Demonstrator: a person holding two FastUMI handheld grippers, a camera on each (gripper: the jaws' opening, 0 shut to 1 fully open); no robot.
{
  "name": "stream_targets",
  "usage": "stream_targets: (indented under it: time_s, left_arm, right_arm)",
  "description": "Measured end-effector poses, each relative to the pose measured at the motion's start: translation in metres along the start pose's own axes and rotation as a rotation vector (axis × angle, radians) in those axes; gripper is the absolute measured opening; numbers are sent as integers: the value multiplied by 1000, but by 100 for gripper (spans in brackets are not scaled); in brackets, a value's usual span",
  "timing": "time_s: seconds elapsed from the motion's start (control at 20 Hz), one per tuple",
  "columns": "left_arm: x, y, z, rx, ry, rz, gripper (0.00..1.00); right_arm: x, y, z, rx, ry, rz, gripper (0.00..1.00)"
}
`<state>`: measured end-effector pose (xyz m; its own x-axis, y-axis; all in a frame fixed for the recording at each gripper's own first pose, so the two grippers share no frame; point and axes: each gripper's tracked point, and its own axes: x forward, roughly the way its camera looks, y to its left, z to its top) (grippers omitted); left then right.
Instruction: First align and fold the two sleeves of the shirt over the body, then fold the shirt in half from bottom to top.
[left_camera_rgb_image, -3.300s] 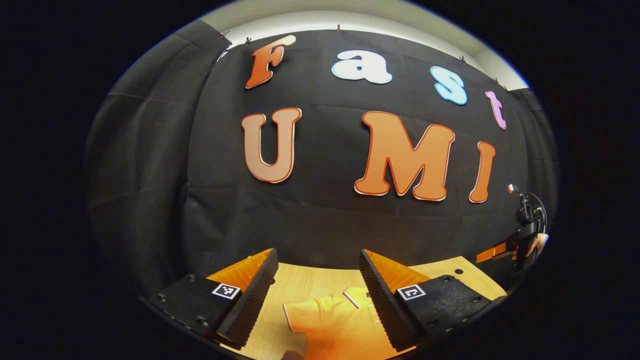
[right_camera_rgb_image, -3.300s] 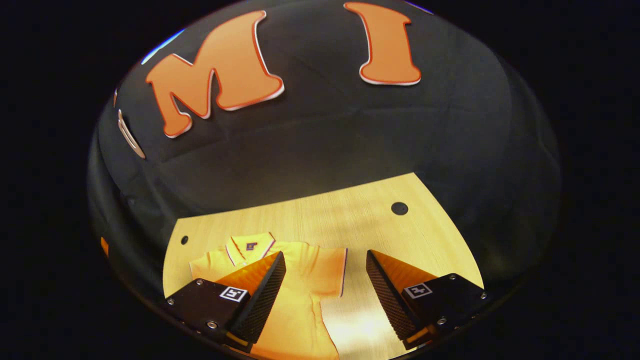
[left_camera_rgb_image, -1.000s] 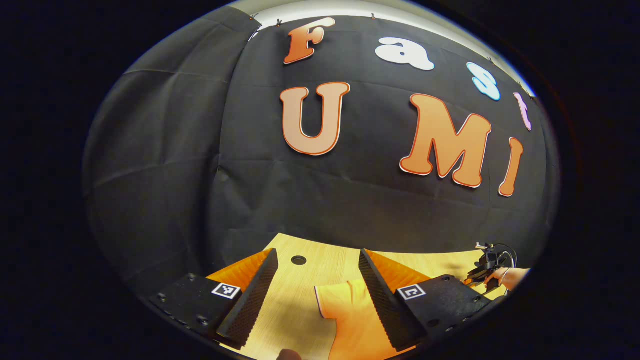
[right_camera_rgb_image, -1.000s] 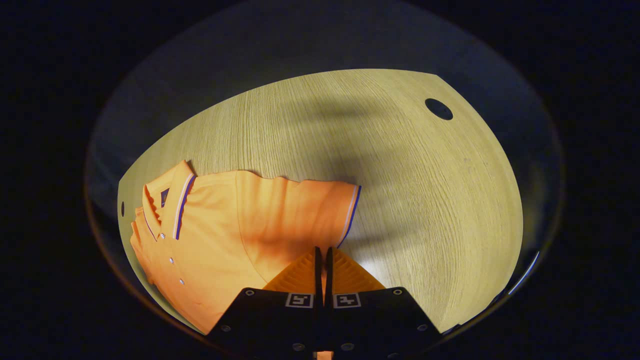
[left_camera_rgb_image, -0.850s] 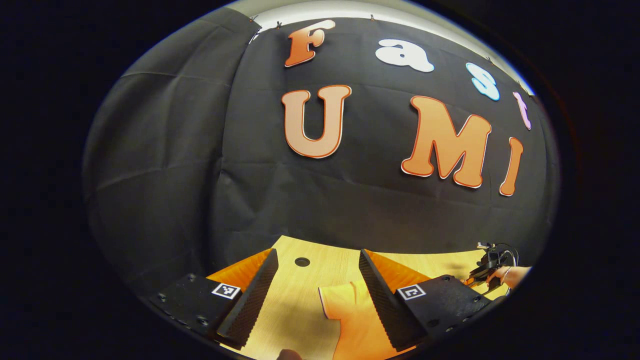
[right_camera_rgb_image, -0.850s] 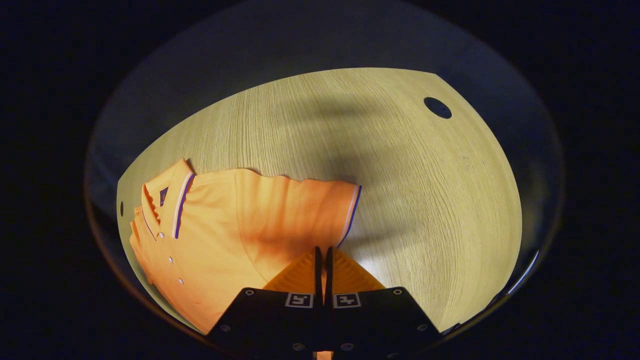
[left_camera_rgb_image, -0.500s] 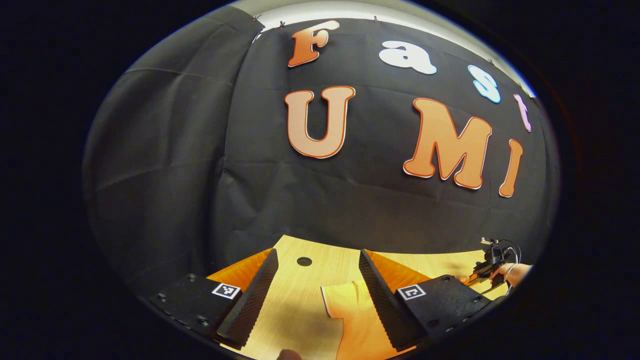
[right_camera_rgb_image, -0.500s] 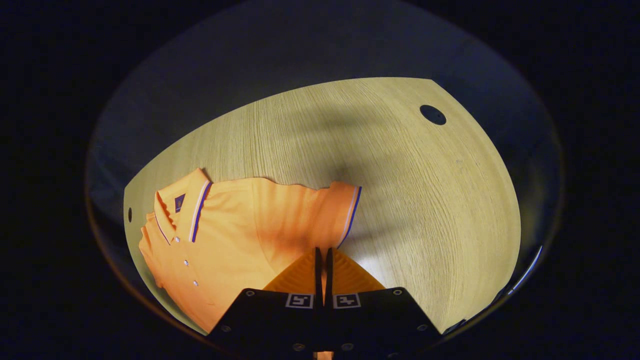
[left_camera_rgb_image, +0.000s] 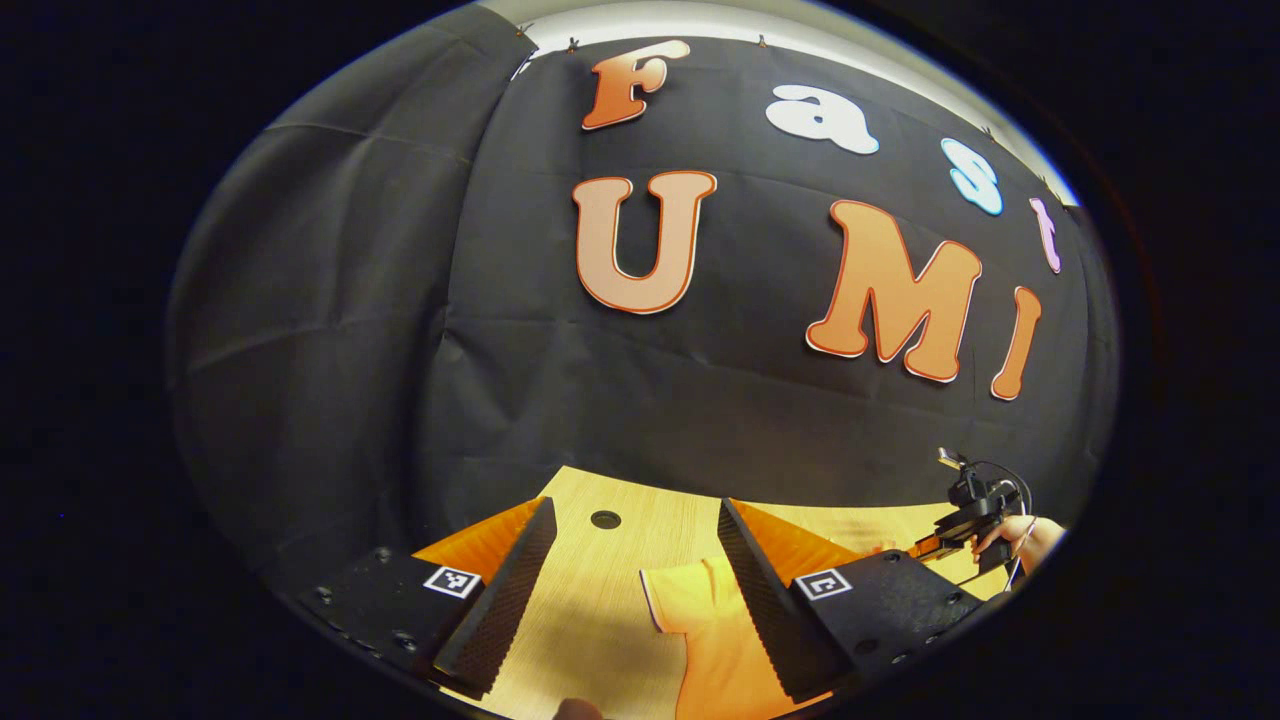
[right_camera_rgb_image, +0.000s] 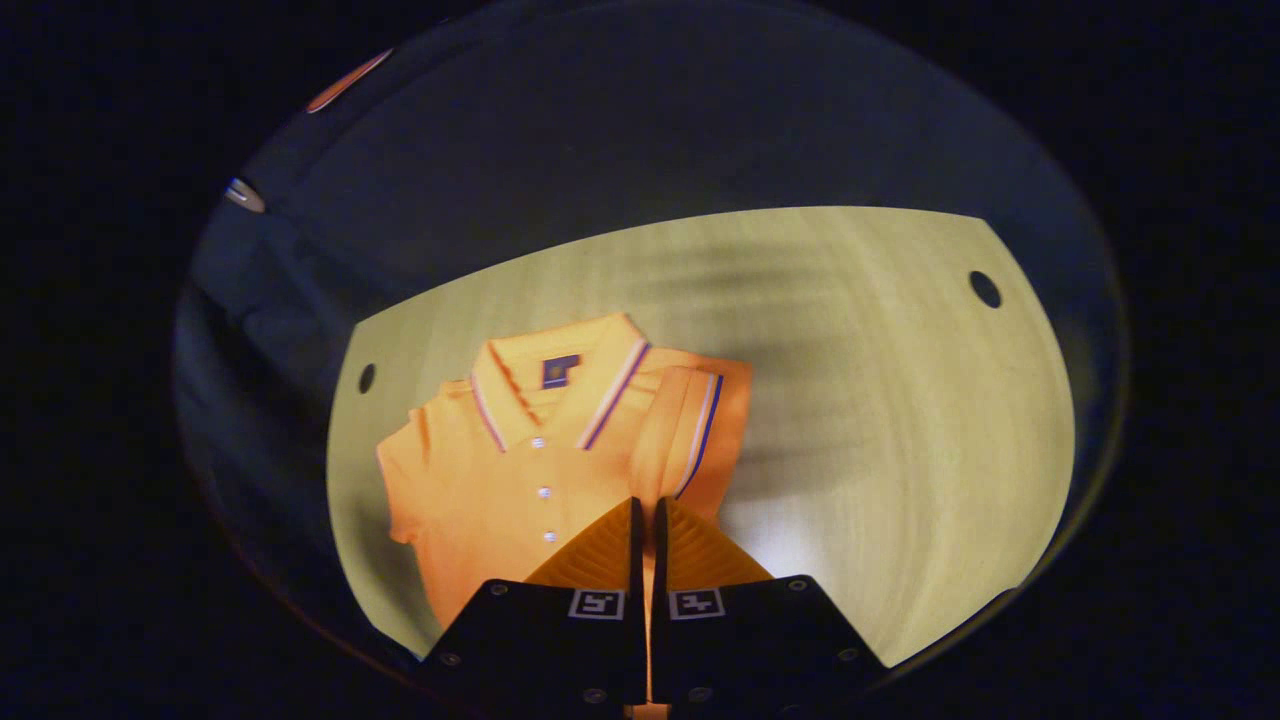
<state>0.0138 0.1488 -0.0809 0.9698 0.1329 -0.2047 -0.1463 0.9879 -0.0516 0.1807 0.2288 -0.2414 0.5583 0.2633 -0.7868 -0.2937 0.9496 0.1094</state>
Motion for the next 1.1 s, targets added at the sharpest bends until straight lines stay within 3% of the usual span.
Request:
stream_targets:
  time_s: [0.05,0.15,0.35,0.4,0.75,0.95,1.1]
  left_arm:
    - [-2,3,1,-5,2,2,98]
    - [-3,6,-1,-13,7,4,98]
    - [-8,9,-4,-32,8,0,98]
    - [-7,10,-6,-39,10,-1,98]
    - [19,-6,-29,-107,111,-47,98]
    - [60,-23,-67,-95,267,-105,98]
    - [96,-33,-112,-86,454,-106,98]
  right_arm:
    - [0,20,-3,-19,6,40,2]
    - [1,43,-13,-72,12,83,12]
    - [-13,90,-11,-83,1,217,91]
    - [-15,89,-11,-83,-10,213,99]
    - [-44,37,-1,-126,-115,78,99]
    - [-71,-2,-4,-122,-156,36,99]
    - [-92,-35,-5,-103,-188,-4,99]
